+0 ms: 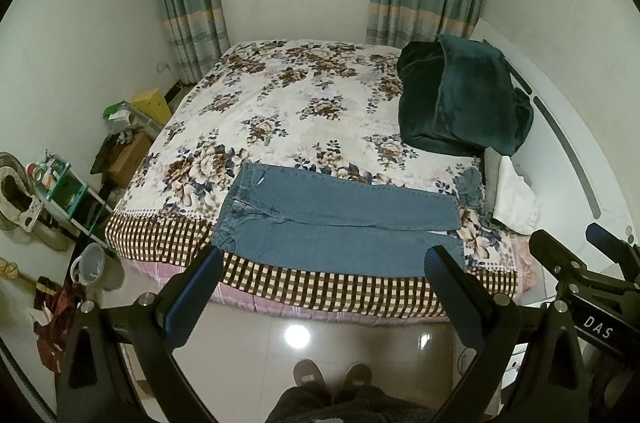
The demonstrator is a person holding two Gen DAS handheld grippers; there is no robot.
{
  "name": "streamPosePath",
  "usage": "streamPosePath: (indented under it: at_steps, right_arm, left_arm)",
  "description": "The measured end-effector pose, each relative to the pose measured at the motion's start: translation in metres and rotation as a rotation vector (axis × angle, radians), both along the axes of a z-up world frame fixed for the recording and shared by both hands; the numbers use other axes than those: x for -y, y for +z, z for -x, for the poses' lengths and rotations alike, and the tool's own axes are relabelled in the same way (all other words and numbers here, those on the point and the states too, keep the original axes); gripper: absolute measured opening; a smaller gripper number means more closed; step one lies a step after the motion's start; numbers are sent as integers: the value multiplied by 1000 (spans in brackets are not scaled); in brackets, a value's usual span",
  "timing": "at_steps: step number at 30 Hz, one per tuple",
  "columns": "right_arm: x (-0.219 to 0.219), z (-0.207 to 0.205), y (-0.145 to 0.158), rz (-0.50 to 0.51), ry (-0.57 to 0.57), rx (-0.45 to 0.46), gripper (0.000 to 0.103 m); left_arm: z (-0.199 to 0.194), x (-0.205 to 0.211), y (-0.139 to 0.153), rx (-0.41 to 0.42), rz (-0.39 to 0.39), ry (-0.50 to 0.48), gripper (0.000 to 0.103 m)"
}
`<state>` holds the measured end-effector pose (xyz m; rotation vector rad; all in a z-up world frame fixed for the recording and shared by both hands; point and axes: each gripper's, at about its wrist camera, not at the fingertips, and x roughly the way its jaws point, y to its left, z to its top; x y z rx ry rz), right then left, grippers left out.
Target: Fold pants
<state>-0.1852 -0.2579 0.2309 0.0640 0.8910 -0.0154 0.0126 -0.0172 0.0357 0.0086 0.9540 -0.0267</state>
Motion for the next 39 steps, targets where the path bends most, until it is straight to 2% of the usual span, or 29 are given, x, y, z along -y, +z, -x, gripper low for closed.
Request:
streamPosePath:
  at_steps: [2, 4, 7, 11, 15, 20, 21, 26, 29, 34, 37, 39]
  right_arm:
    - [3, -4, -1, -5, 8, -6, 103]
    - [16, -9, -28, -10, 15, -12, 103]
    - [24, -22, -39, -11, 10, -19, 103]
    - [38, -49, -62, -21, -19, -26, 103]
    - [56, -101, -102, -27, -81, -47, 103]
    - [79, -188, -162, -44, -177, -116, 103]
    - [84, -207, -177, -43, -197, -131, 103]
    - [112, -317, -265, -74, -310, -245, 103]
    - [131, -386, -334, -115, -384, -327, 103]
    - [169, -484, -471, -217, -526, -466, 103]
    - [191, -533, -561, -276, -606, -563, 103]
    - [203, -555, -611, -303, -652, -607, 103]
  left_arm:
    - [-1, 2, -5, -5, -1, 10, 103]
    - [-6, 8, -8, -4, -11, 20, 103]
    - [-16, 12, -13, 12, -25, 42, 103]
    - [-47, 13, -31, 40, -65, 97, 103]
    - [-87, 9, -66, 45, -117, 150, 103]
    - [-168, 6, -132, -43, -135, 180, 103]
    - [-194, 8, -150, -68, -139, 179, 103]
    - [-284, 12, -219, -163, -168, 167, 103]
    - [-344, 11, -269, -240, -176, 164, 103]
    - [-442, 0, -379, -414, -168, 218, 103]
    - [-494, -10, -454, -526, -150, 259, 103]
    - [-521, -17, -500, -596, -129, 284, 103]
